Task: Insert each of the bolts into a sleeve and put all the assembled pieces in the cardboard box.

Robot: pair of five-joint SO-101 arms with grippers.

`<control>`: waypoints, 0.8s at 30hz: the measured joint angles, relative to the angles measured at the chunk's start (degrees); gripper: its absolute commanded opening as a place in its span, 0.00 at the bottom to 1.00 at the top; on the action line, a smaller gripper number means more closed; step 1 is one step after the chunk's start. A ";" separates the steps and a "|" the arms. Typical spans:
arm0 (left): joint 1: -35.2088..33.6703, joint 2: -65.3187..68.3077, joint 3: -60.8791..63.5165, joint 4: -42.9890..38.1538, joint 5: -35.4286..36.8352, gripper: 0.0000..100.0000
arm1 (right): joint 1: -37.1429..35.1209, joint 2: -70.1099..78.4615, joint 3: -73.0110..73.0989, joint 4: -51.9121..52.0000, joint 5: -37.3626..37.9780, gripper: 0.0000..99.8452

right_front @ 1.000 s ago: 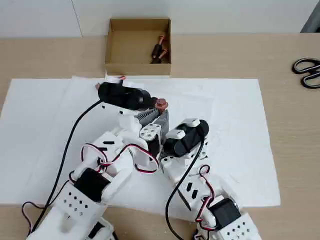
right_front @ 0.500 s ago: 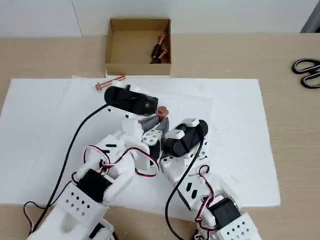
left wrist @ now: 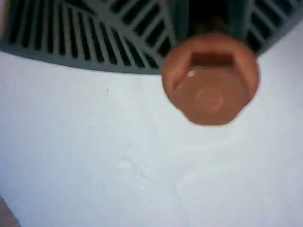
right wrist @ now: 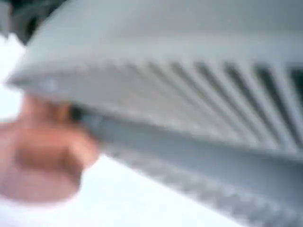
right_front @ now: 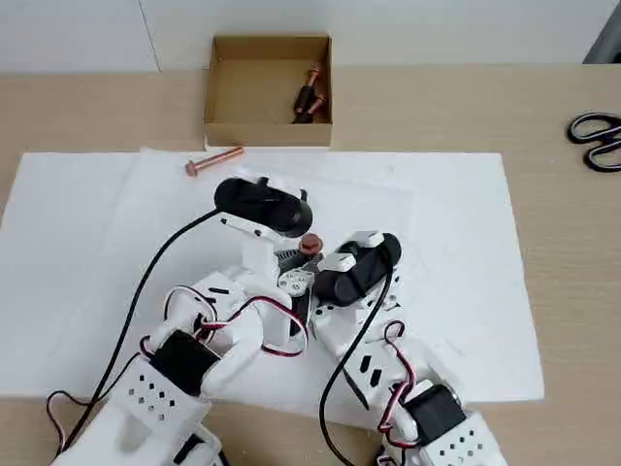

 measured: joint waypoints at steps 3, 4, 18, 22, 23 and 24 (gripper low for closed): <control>0.00 0.00 0.00 1.23 0.00 0.01 | -0.09 0.00 0.00 0.00 0.00 0.00; 0.09 0.00 0.00 1.58 0.00 0.01 | -0.09 0.00 0.00 0.00 0.00 0.00; -0.62 0.09 -3.52 10.11 -0.18 0.23 | 0.18 0.00 0.09 0.00 0.00 0.00; -0.70 0.09 -7.30 16.18 0.00 0.25 | 0.09 0.00 0.09 0.09 0.00 0.00; -0.79 0.09 -8.35 17.49 0.00 0.25 | 0.09 0.00 0.09 0.09 0.00 0.00; -0.79 0.09 -9.67 19.25 0.00 0.25 | 0.09 0.00 0.09 0.09 0.00 0.00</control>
